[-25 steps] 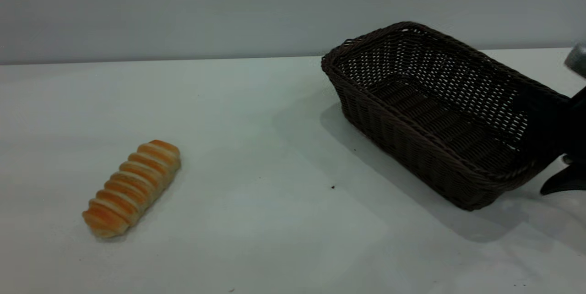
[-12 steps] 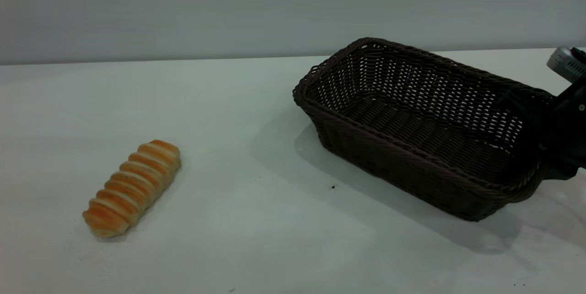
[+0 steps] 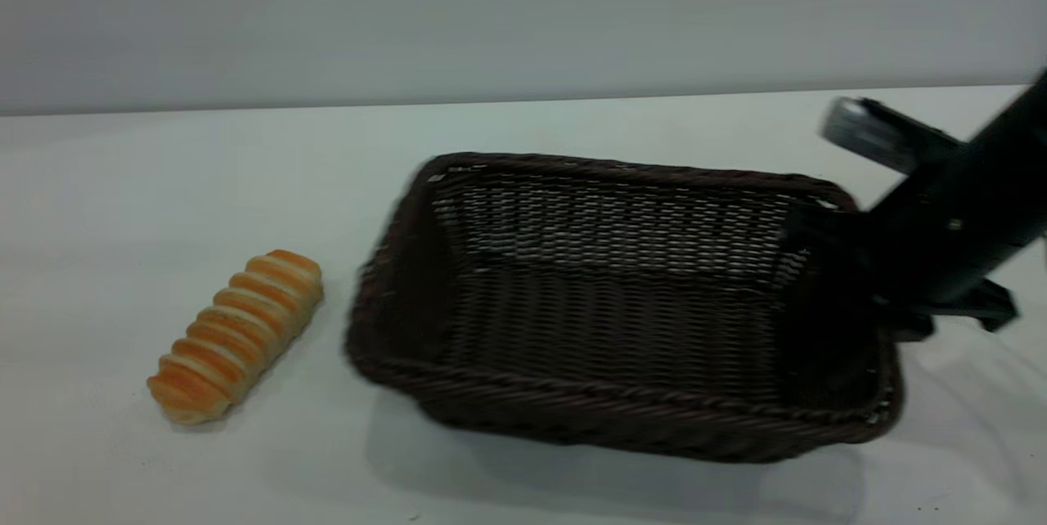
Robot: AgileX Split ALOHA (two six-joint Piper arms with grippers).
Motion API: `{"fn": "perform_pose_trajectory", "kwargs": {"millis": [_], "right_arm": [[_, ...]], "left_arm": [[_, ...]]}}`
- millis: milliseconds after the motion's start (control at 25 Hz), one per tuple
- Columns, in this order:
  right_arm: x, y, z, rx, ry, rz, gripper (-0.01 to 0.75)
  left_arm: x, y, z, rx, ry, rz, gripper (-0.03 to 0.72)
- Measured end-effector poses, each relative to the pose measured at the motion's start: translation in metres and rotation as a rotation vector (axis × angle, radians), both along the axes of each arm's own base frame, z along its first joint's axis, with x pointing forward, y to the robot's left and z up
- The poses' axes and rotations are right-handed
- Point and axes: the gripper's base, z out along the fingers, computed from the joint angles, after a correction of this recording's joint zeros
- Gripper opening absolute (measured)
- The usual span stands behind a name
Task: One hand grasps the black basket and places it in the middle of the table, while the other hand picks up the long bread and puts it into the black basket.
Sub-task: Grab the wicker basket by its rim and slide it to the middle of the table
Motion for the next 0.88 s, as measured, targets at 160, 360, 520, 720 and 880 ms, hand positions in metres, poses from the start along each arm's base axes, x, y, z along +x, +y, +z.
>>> {"fn": "perform_pose_trajectory", "kwargs": {"millis": [160, 360, 520, 720, 880], "right_arm": [[0.012, 0.026, 0.009, 0.026, -0.048, 0.089, 0.098], [0.022, 0.053, 0.002, 0.06, -0.046, 0.165, 0.098], [0.025, 0.064, -0.008, 0.069, -0.028, 0.197, 0.098], [0.026, 0.066, -0.009, 0.073, -0.027, 0.197, 0.116], [0.027, 0.066, -0.008, 0.086, -0.022, 0.194, 0.25]], "left_arm": [[0.0, 0.0, 0.0, 0.0, 0.0, 0.0, 0.537], [-0.001, 0.0, -0.001, 0.001, 0.01, 0.001, 0.537], [-0.001, 0.0, -0.001, 0.001, 0.018, 0.002, 0.537], [-0.001, 0.0, -0.001, 0.001, 0.02, 0.002, 0.537], [-0.001, 0.0, -0.001, 0.001, 0.02, 0.002, 0.537]]}}
